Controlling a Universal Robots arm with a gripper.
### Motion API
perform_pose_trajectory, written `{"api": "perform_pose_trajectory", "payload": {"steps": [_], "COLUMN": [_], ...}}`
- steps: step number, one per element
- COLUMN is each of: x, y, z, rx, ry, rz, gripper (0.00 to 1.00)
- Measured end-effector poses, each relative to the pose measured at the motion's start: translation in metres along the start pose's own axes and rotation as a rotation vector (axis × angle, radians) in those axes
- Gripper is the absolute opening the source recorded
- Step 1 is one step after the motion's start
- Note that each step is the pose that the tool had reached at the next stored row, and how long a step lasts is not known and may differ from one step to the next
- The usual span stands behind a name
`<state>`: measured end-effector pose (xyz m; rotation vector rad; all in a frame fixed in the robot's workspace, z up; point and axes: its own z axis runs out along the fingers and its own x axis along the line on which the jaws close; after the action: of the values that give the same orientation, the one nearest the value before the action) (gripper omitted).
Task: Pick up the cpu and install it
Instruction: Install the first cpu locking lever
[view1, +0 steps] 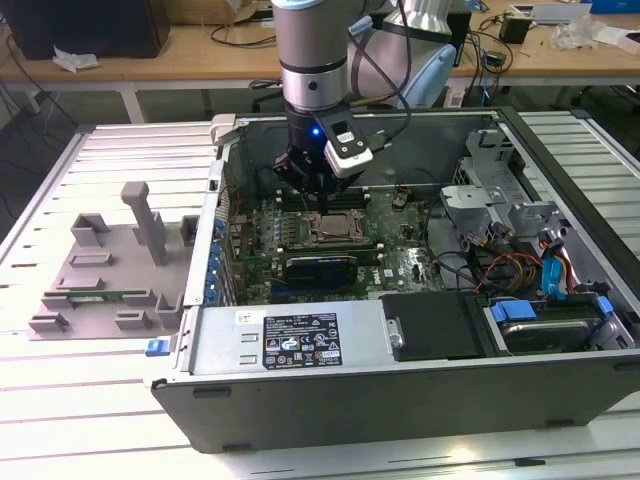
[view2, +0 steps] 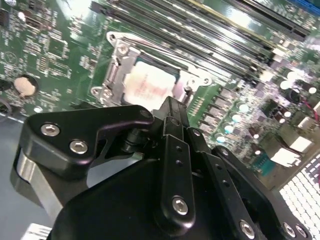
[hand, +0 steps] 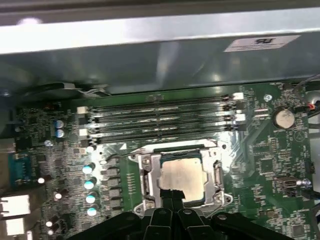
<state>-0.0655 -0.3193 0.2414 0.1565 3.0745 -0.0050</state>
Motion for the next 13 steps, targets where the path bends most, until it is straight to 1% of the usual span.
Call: {"api": "perform_pose_trajectory", "payload": {"steps": [1, 2, 3, 4, 8, 9, 10, 11, 12, 13], "x": [0.0031, 0.0087, 0.0176, 0.0227, 0.0313, 0.0352, 0.0373, 0.0394, 0.0401, 0.0407], "y": [-0.0003, -0.0009, -0.0018, -0.0023, -0.0032, -0.0036, -0.0038, -0.004, -0.0041, -0.0041], "z": [-0.0002, -0.0005, -0.0011, -0.0014, -0.002, -0.0022, -0.0023, -0.0025, -0.0025, -0.0025], "rx": [-0.0001, -0.0002, -0.0006, -0.0009, -0.0022, -0.0043, -0.0092, -0.0276, -0.0417, -0.0595], "ry": [-0.0002, -0.0006, -0.0012, -0.0016, -0.0016, -0.0017, -0.0015, -0.0001, 0.0013, 0.003], "rz": [0.0, 0.0, 0.0, 0.0, 0.0, 0.0, 0.001, 0.002, 0.002, 0.004], "gripper": [0.11, 0.11, 0.11, 0.11, 0.11, 0.11, 0.11, 0.11, 0.11, 0.11]}}
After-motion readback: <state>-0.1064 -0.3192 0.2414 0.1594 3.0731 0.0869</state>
